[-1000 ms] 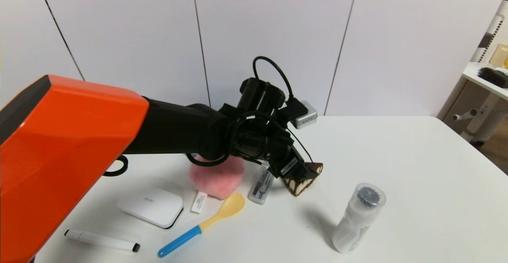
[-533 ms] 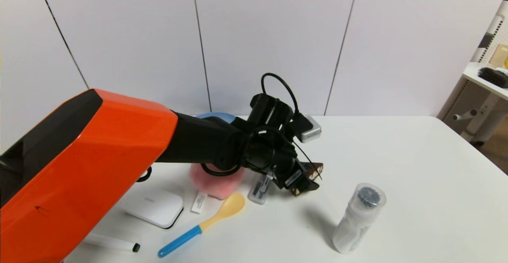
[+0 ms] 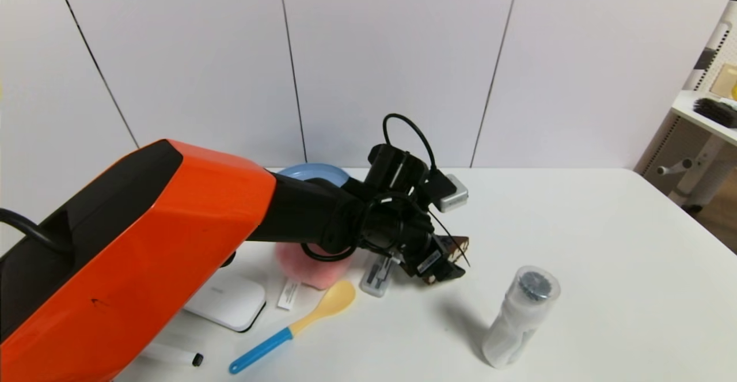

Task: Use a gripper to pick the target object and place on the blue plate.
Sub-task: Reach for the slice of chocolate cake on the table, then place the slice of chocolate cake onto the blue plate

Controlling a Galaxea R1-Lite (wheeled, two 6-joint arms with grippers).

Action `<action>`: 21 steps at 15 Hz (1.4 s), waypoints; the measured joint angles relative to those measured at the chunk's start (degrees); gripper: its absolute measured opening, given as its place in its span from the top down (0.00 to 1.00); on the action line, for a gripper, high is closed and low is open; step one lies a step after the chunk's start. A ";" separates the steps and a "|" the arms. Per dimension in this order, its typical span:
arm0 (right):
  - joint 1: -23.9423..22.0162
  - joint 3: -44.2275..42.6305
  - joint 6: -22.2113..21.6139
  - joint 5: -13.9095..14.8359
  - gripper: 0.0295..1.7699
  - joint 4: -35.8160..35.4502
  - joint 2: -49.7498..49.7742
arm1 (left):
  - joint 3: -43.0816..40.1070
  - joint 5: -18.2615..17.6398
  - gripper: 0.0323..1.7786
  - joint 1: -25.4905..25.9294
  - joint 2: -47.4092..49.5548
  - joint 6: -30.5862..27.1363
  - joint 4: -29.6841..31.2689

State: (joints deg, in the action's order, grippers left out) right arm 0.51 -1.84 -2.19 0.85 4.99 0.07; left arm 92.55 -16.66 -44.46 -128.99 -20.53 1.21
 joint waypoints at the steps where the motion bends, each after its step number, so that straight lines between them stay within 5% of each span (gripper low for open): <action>1: 0.00 0.00 0.02 0.00 0.04 -0.02 0.00 | 0.15 0.77 0.05 0.00 -0.23 0.05 0.13; 2: 0.00 0.00 0.00 -0.01 0.04 0.00 0.00 | 0.20 1.78 0.05 -0.07 -0.41 0.11 0.13; 5: 0.00 0.00 0.00 0.00 0.04 0.00 0.00 | 0.28 2.58 0.34 -0.02 -0.76 0.17 0.11; 8: 0.00 -0.05 0.00 0.00 0.04 0.00 0.00 | 0.33 2.58 0.51 -0.02 -0.89 0.17 0.22; 16: -0.02 -0.02 -0.01 0.02 0.04 -0.02 0.00 | 0.52 3.99 0.54 2.38 7.66 1.24 0.79; 21: 0.00 -0.02 0.00 0.00 0.04 -0.02 0.00 | -0.30 6.94 0.54 15.85 19.20 1.66 -7.02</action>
State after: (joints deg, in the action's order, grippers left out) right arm 0.51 -1.87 -2.19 0.85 4.96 0.07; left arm 92.25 -9.73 -28.61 -109.79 -18.87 -5.81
